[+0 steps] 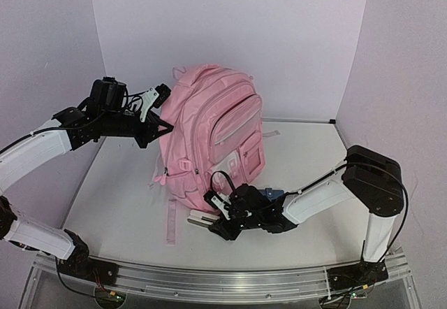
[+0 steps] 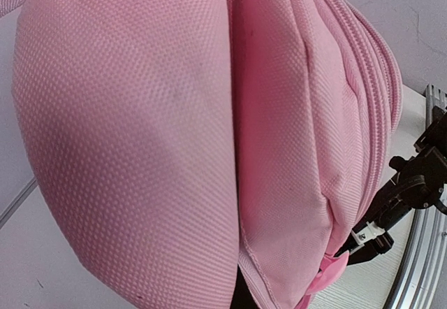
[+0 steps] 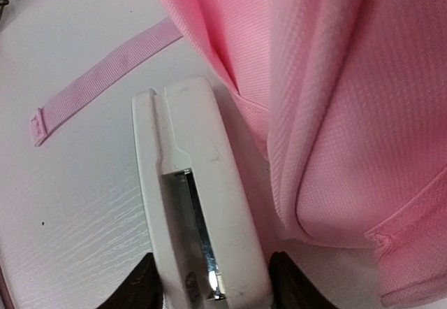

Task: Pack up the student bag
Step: Pick up the stationery from the center of the board, then place the stationery in the student bag.

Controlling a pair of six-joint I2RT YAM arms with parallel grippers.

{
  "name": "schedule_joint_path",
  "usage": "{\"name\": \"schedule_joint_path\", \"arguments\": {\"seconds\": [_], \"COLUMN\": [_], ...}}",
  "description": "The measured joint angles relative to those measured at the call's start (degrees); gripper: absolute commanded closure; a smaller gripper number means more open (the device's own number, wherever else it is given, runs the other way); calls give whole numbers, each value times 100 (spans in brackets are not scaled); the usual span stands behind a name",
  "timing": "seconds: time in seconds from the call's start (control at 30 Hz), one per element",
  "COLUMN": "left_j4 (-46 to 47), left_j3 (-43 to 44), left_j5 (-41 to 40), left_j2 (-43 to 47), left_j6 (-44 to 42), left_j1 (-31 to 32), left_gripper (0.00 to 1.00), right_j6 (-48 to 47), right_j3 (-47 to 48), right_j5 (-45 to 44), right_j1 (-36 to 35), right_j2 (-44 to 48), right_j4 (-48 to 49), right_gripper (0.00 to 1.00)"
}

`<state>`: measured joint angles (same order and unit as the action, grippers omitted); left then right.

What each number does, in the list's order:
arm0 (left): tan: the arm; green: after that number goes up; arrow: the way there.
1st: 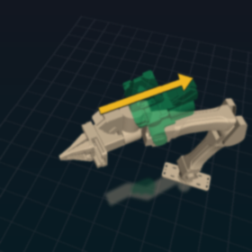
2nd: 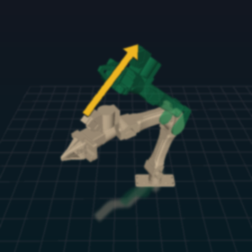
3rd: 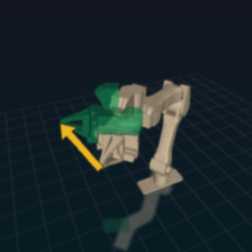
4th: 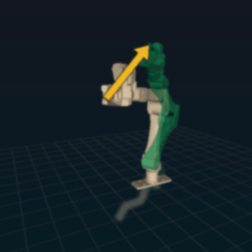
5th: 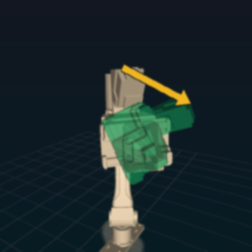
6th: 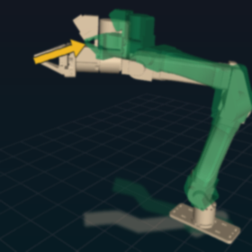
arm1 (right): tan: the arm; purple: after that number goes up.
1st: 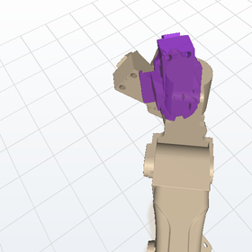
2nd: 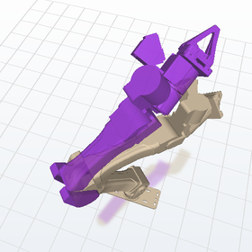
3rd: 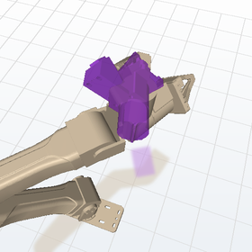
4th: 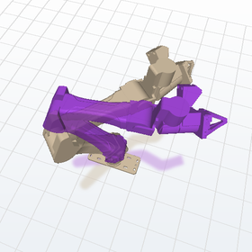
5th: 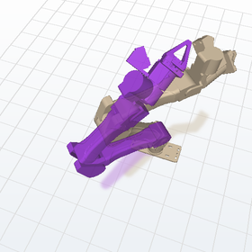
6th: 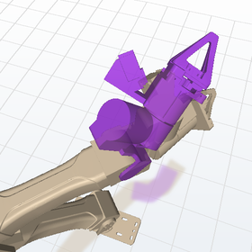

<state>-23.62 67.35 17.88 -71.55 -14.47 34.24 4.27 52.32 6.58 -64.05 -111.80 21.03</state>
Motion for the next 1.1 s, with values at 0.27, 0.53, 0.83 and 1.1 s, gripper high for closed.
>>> {"name": "schedule_joint_path", "arguments": {"seconds": [0.27, 0.53, 0.83, 1.1], "left_j4": [9, 11, 71, -163], "left_j3": [-2, 0, -4, 217], "left_j5": [3, 4, -266, -425], "left_j2": [-10, -13, -46, -131], "left_j6": [0, 7, 240, 475], "left_j1": [-18, -25, -33, -73], "left_gripper": [100, 100, 87, 33], "right_j6": [-30, 464, 968, 764], "right_j3": [-8, -423, -107, 2068], "right_j5": [157, 264, -523, -1271], "right_j1": [-2, -2, 10, 883], "right_j2": [45, 1605, 4383, 4370], "right_j4": [0, -447, -1928, -3360], "right_gripper": [96, 100, 100, 100]}}
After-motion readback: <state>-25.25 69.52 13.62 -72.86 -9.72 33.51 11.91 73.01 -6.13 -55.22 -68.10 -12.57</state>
